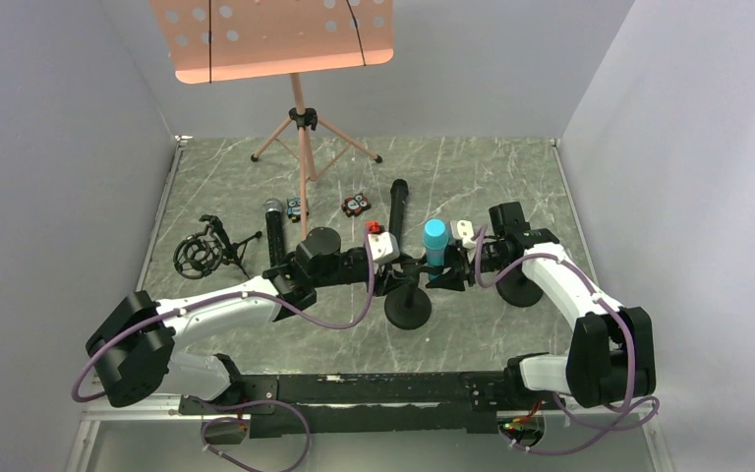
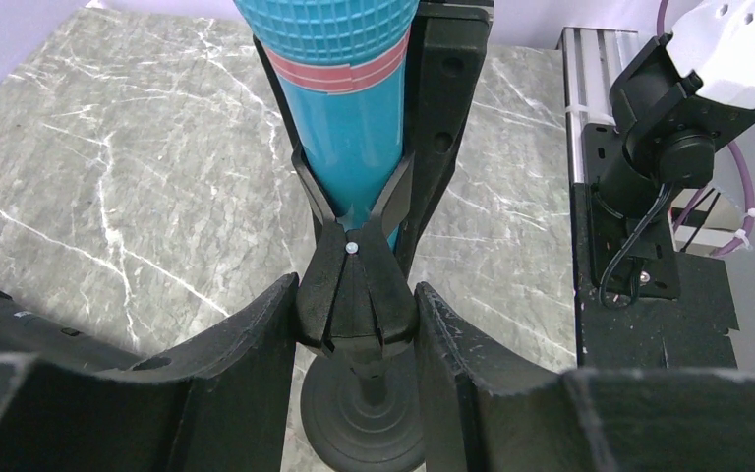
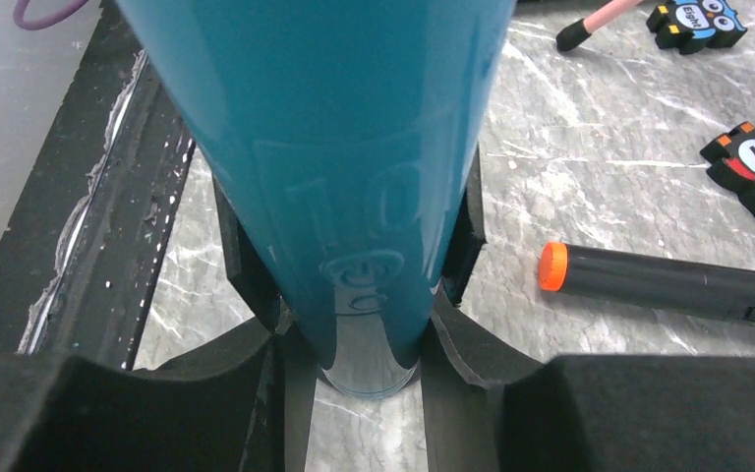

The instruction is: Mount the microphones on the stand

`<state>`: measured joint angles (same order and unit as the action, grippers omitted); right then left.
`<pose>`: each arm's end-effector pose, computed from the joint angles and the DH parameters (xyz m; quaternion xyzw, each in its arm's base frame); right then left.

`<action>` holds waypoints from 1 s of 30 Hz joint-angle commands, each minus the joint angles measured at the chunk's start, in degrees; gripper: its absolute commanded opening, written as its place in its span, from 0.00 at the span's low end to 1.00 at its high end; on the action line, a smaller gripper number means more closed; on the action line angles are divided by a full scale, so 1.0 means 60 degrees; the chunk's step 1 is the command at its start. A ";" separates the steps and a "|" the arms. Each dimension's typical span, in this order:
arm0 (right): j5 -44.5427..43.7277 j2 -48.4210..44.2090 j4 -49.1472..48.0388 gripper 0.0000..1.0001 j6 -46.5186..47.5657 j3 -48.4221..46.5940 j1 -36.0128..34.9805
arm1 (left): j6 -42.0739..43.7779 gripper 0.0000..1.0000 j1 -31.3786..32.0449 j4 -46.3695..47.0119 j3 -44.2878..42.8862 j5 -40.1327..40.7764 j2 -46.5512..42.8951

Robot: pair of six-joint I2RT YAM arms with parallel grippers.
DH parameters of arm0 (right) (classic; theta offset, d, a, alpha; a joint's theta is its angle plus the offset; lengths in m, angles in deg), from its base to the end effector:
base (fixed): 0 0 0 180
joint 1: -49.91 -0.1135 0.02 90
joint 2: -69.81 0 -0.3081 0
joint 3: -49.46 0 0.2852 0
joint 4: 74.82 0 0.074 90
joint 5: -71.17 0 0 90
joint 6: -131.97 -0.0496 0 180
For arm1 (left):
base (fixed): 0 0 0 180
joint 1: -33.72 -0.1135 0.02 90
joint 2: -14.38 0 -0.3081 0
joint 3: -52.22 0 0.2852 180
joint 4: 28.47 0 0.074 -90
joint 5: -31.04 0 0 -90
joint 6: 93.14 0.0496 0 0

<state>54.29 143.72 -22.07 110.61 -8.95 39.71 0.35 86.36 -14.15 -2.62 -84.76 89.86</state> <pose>0.2300 0.0896 0.2512 -0.5877 0.5380 0.4366 0.4178 0.1816 -0.2735 0.2982 0.4731 0.5708 -0.4217 0.5221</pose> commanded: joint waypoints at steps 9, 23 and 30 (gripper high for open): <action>-0.1539 -0.0789 -0.0670 0.08 -0.1026 0.0178 -0.0783 | -0.0684 0.00 0.0147 0.0373 0.0101 -0.0436 0.0116; -0.1666 -0.0506 -0.0743 0.21 -0.1775 -0.0076 -0.1407 | -0.1417 0.31 0.0147 0.0495 0.0075 -0.0321 0.0189; -0.1556 -0.0619 -0.1123 0.42 -0.2339 -0.0071 -0.1318 | -0.1431 0.72 0.0152 0.0041 -0.0054 -0.0151 0.0052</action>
<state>45.94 139.48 -28.72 98.79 -9.15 33.70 -6.01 86.25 -13.04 -1.72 -84.50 90.19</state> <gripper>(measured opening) 0.406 0.651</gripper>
